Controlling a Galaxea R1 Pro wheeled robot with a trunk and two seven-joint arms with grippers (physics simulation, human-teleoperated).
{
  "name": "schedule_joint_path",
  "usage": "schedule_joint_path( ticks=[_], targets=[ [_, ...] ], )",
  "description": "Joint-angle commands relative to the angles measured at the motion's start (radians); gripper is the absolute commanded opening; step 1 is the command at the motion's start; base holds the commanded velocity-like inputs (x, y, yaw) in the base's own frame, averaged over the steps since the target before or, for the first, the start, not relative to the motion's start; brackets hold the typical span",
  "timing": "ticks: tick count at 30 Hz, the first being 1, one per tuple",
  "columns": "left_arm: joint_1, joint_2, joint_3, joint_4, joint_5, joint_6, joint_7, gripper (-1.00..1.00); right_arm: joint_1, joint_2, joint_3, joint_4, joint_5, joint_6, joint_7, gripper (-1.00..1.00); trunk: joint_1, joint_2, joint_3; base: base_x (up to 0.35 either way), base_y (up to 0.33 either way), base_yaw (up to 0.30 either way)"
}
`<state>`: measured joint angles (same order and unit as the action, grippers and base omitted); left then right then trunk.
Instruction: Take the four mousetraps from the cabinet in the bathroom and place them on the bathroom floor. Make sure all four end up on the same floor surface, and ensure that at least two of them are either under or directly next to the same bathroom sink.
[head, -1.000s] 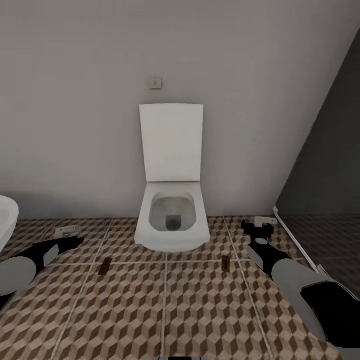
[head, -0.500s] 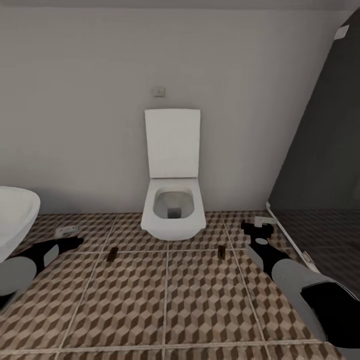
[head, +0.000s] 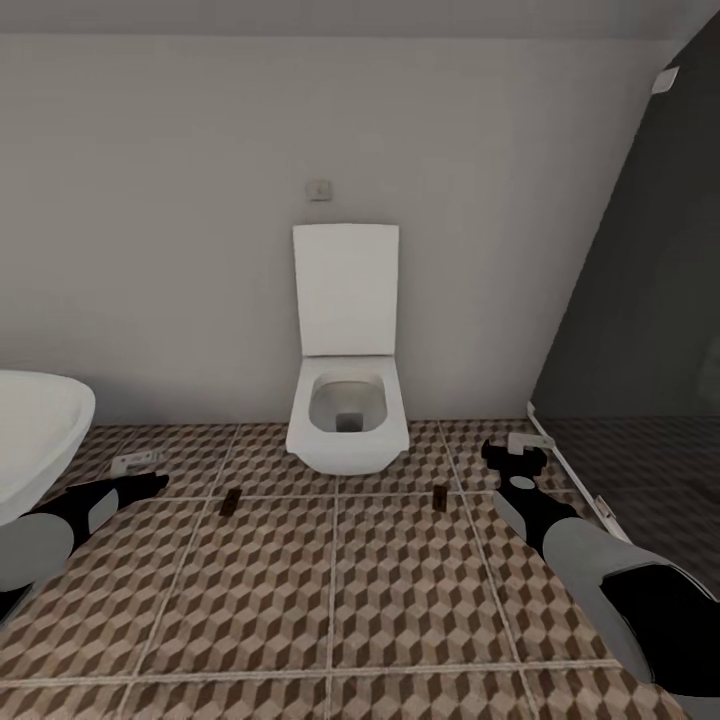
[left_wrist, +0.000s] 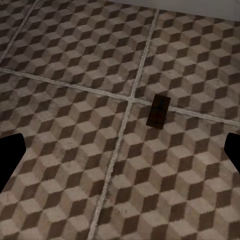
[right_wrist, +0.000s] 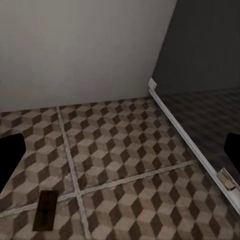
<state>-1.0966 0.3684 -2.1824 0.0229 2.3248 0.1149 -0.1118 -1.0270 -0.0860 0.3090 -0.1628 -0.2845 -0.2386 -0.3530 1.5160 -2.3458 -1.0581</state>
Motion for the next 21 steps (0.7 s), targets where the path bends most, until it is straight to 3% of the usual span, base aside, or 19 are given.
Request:
schedule_joint_path(
  ticks=[1,21],
  targets=[
    [0.000,-0.001,-0.008,0.002,0.010,0.006,-0.005,1.00,-0.001,0.000,0.009,0.000,-0.010,-0.003,-0.003,1.00,0.000,0.000,-0.001,-0.017,0.000,0.000],
    [0.000,-0.004,-0.010,0.002,0.009,-0.002,-0.005,1.00,0.001,0.004,0.009,-0.001,-0.009,-0.004,-0.003,1.00,0.000,0.000,-0.001,-0.003,0.000,0.000]
  ],
)
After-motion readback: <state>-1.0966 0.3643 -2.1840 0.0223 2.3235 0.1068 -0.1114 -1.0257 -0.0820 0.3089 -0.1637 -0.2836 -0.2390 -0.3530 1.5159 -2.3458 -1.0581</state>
